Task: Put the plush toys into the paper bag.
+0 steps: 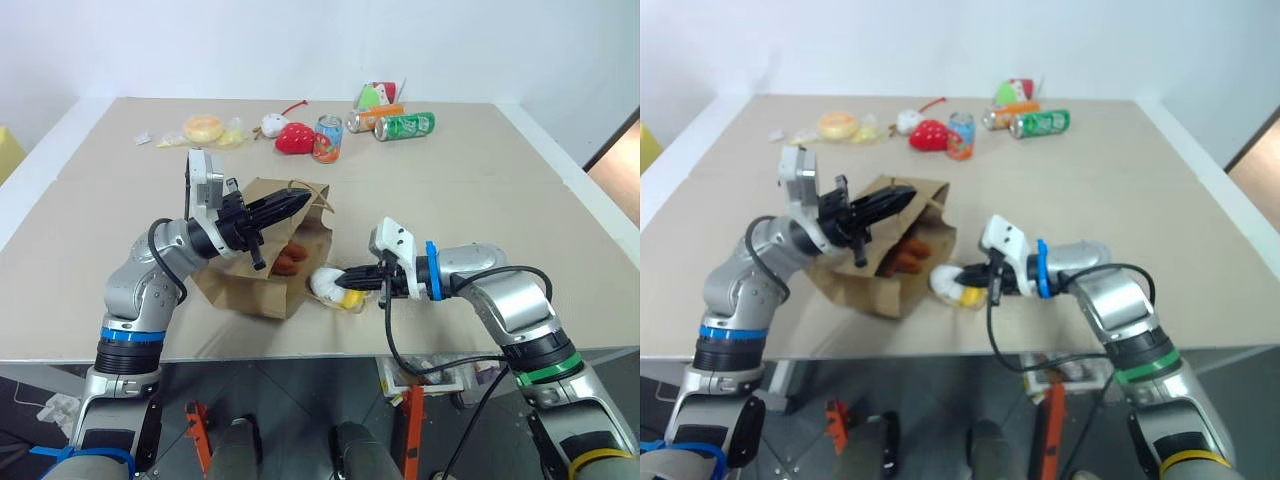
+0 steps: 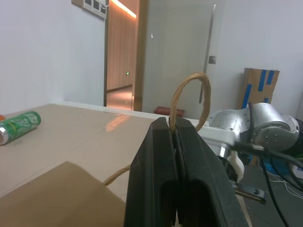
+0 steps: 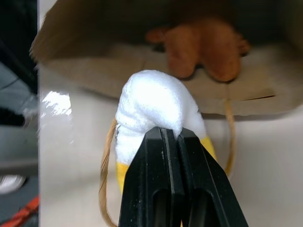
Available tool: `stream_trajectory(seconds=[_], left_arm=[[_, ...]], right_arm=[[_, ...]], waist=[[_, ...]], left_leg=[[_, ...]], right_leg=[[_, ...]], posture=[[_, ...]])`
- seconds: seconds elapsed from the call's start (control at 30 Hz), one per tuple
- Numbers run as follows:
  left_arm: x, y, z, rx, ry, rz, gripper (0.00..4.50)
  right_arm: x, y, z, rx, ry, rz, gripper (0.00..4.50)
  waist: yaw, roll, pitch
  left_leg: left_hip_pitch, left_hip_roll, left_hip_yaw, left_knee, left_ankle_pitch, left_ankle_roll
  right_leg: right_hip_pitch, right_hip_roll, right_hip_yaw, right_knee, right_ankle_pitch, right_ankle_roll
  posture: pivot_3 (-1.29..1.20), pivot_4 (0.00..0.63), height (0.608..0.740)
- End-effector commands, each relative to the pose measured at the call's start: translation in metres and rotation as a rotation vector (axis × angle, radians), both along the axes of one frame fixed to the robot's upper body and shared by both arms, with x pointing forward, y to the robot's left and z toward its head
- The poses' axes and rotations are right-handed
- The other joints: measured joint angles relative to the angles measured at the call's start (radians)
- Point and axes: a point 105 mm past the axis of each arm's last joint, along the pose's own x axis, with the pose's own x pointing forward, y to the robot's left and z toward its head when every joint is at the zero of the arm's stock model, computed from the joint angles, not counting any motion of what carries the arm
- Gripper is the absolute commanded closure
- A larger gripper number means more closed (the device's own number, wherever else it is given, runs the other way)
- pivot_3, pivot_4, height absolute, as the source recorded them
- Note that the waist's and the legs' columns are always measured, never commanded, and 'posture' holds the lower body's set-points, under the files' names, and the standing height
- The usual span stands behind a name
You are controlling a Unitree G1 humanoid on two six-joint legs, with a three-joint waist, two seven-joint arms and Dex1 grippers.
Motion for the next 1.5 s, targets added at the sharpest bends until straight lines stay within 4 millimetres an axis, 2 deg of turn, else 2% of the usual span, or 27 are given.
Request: stream_trajectory(seconds=[0.03,0.13,0.3,0.5,0.6,0.8,0.93,1.0,1.13,1.3,1.37,1.5], left_arm=[[-0.004,0.002,0.006,0.0,-0.045,0.008,4.5],[-0.003,0.002,0.006,0.0,-0.045,0.007,4.5],[-0.003,0.002,0.008,-0.003,-0.048,0.004,4.5],[-0.003,0.004,0.011,-0.019,-0.048,0.013,4.5],[-0.002,0.005,0.013,-0.025,-0.048,0.016,4.5],[-0.002,0.005,0.013,-0.027,-0.049,0.019,4.5],[-0.002,0.004,0.013,-0.027,-0.049,0.017,4.5],[-0.002,0.004,0.013,-0.027,-0.05,0.014,4.5],[-0.002,0.003,0.014,-0.028,-0.052,0.011,4.5],[-0.002,0.003,0.015,-0.03,-0.053,0.008,4.5],[-0.002,0.003,0.014,-0.03,-0.052,0.008,4.5],[-0.002,0.002,0.014,-0.032,-0.051,0.008,4.5]], right_arm=[[-0.005,-0.005,0.058,0.173,-0.081,0.036,4.46],[-0.007,-0.004,0.069,0.215,-0.089,0.044,4.46],[0.001,0.011,0.069,0.234,-0.116,0.019,4.46],[0.0,0.044,0.044,0.142,-0.157,0.054,4.46],[-0.003,0.062,0.04,0.128,-0.174,0.098,4.46],[-0.01,0.088,0.051,0.202,-0.167,0.163,4.46],[-0.019,0.105,0.069,0.383,-0.038,0.221,4.46],[-0.018,0.112,0.063,0.38,-0.007,0.219,4.46],[-0.004,0.129,0.034,0.267,-0.01,0.151,4.46],[-0.002,0.136,0.01,0.114,-0.062,0.162,4.46],[0.001,0.134,0.008,0.103,-0.067,0.154,4.46],[0.006,0.128,0.017,0.129,-0.068,0.141,4.46]], waist=[[0.0,0.0,0.0],[0.0,0.0,0.0],[0.0,0.0,0.0],[-0.001,0.0,0.0],[-0.001,0.0,0.0],[-0.001,0.0,0.0],[-0.001,0.0,0.0],[-0.001,0.0,0.0],[-0.001,0.0,0.0],[-0.001,0.0,0.0],[-0.001,0.0,0.0],[-0.001,0.0,0.0]], left_leg=[[0.0,0.0,0.0,0.0,0.0,0.0],[0.0,0.0,0.0,0.0,0.0,0.0],[0.0,0.0,0.0,0.0,0.0,0.0],[0.0,0.0,0.0,-0.001,0.0,0.0],[0.0,0.0,0.0,-0.001,0.0,0.0],[0.0,0.0,0.0,-0.001,0.0,0.0],[0.0,0.001,0.0,-0.001,0.0,0.0],[0.0,0.001,0.0,-0.001,0.0,0.0],[0.0,0.001,0.0,-0.001,0.0,0.0],[0.0,0.001,0.0,-0.001,0.0,0.0],[-0.001,0.001,0.0,-0.001,0.0,0.0],[-0.001,0.001,0.0,-0.001,0.0,0.0]], right_leg=[[0.0,0.0,0.0,0.0,0.0,0.0],[0.0,0.0,0.0,0.0,0.0,0.0],[0.0,0.0,0.0,0.0,-0.001,0.0],[0.0,0.0,0.0,0.0,-0.001,0.0],[0.0,0.0,0.0,0.0,-0.001,0.0],[0.0,0.0,0.0,0.0,0.0,0.0],[0.0,0.0,-0.001,0.0,0.0,0.0],[0.0,0.0,-0.001,0.0,0.001,0.002],[0.0,0.0,-0.001,0.0,0.0,-0.001],[-0.001,0.0,-0.001,0.0,0.0,-0.001],[-0.001,0.0,-0.001,0.0,0.0,-0.001],[-0.001,0.0,-0.002,0.0,0.0,-0.001]], posture=[[0.0,0.15,0.74],[0.0,0.15,0.74],[0.0,0.15,0.74],[0.0,0.15,0.74],[0.0,0.15,0.74],[0.0,0.15,0.74],[0.0,0.15,0.74],[0.0,0.15,0.74],[0.0,0.15,0.74],[0.0,0.15,0.74],[0.0,0.15,0.74],[0.0,0.15,0.74]])
